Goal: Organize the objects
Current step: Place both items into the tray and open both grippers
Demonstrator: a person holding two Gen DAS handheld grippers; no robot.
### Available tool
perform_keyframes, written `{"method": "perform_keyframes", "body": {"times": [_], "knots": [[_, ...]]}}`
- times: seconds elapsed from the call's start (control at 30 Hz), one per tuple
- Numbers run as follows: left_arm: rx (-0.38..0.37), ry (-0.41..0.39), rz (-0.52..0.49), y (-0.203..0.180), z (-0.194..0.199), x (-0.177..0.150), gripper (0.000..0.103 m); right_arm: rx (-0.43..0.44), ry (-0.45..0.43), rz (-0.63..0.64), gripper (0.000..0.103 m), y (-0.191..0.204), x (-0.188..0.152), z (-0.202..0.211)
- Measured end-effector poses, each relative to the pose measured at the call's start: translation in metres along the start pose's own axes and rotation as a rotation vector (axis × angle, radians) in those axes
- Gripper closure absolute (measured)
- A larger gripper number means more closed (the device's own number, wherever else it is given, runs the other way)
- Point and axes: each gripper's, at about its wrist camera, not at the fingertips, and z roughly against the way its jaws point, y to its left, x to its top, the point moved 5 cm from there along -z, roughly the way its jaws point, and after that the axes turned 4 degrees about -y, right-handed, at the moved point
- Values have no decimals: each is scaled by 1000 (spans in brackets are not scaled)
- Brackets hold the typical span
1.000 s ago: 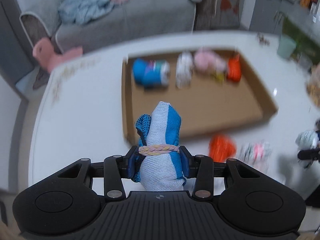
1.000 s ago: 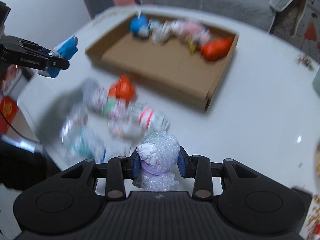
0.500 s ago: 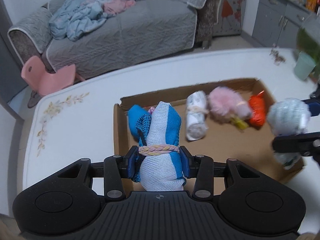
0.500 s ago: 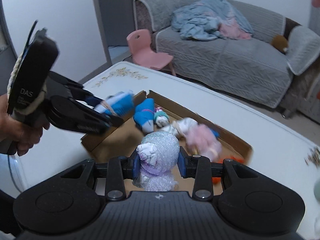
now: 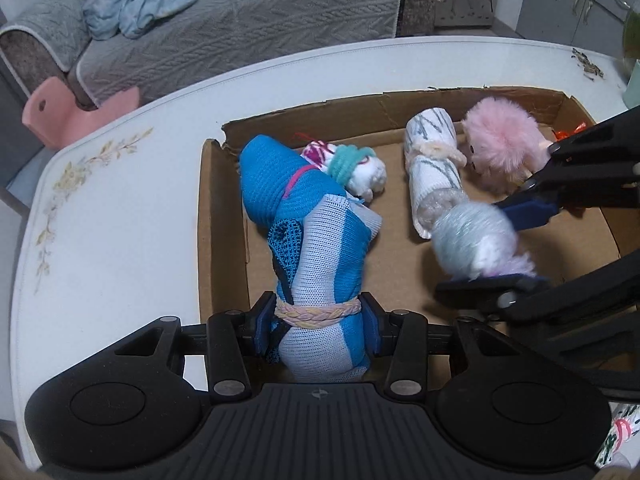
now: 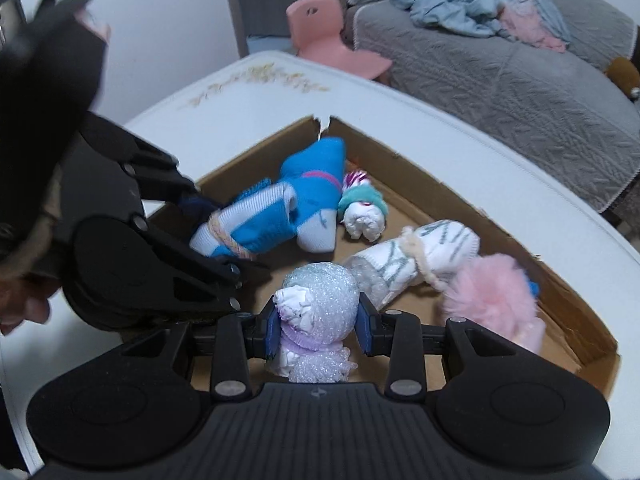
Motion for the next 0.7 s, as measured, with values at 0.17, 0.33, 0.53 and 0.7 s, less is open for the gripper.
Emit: {"method": "perform_keyframes", "body": {"times": [0.17,0.33,0.53,0.7], "knots": [[12,-1,-13,0,3,-3,49,10,12,55,69,4,-5,-5],[20,15,-4,1,10,-4,38,14,12,88,67,7,-7,-1],[29,19,-33,-2,25,-6,28,16,-4,61,55,1,-12,6],[41,14,-52,1,42,-7,20,39,-25,27,46,0,-12,15]]}}
